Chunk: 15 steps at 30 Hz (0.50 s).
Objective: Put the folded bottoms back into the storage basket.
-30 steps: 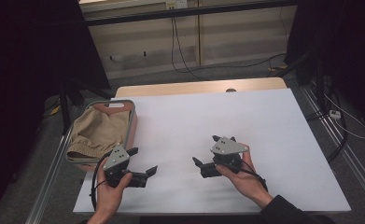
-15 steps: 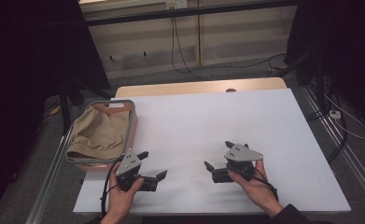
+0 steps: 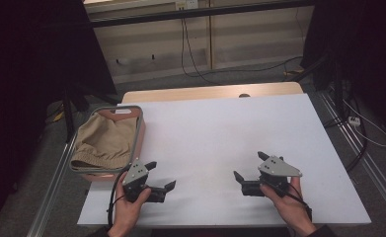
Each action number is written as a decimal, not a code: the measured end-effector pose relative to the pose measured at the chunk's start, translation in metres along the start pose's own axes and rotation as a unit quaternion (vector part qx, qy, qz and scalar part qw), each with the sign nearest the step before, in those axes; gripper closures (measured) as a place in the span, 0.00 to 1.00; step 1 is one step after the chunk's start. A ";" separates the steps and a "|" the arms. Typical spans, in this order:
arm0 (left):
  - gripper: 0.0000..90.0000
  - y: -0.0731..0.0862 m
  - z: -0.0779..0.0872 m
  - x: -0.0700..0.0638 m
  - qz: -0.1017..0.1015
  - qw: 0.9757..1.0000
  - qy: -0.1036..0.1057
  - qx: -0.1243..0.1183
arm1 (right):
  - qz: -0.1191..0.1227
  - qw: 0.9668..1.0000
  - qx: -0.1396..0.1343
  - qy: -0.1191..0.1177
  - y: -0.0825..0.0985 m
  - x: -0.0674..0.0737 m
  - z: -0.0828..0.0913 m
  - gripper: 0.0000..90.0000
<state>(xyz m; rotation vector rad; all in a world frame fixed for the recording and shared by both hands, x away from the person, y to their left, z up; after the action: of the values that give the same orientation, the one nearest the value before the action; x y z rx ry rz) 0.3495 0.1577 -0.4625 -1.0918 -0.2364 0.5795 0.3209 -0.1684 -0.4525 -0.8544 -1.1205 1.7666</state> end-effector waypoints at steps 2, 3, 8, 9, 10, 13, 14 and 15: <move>0.05 0.001 0.000 0.000 0.001 1.000 -0.001 -0.001 | -0.002 1.000 -0.001 0.004 0.001 -0.004 0.004 0.03; 0.05 0.001 0.001 0.000 -0.001 1.000 -0.004 0.000 | -0.002 1.000 -0.002 0.007 0.002 -0.006 0.006 0.03; 0.05 0.001 0.003 0.000 0.001 1.000 -0.003 -0.005 | -0.010 1.000 -0.006 0.019 0.003 -0.017 0.015 0.03; 0.05 0.001 0.004 0.000 0.001 1.000 -0.003 -0.005 | -0.012 1.000 -0.005 0.023 0.004 -0.019 0.016 0.03; 0.05 0.001 0.004 0.000 0.001 1.000 -0.003 -0.005 | -0.014 1.000 -0.003 0.025 0.006 -0.021 0.018 0.03; 0.05 0.002 0.004 0.000 0.002 1.000 -0.003 -0.006 | -0.021 0.999 0.001 0.033 0.011 -0.027 0.023 0.03; 0.05 0.002 0.005 0.000 0.004 1.000 -0.002 -0.006 | -0.022 0.999 0.000 0.037 0.012 -0.029 0.024 0.03; 0.05 0.002 0.005 0.000 0.003 1.000 -0.003 -0.006 | -0.023 0.999 0.002 0.043 0.013 -0.030 0.025 0.03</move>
<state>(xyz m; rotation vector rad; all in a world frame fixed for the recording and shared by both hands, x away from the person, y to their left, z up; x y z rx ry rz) 0.3465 0.1621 -0.4621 -1.1033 -0.2414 0.5871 0.3070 -0.2075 -0.4524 -0.8870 -1.0715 1.6781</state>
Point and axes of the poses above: each handheld gripper's, and its own axes: z roughly backward along the jaws, y roughly out of its underside, x roughly to its left, the point moved 5 cm from there along -z, roughly forward along the jaws, and after that the axes turned 6 degrees about y, right-handed, at the moved point
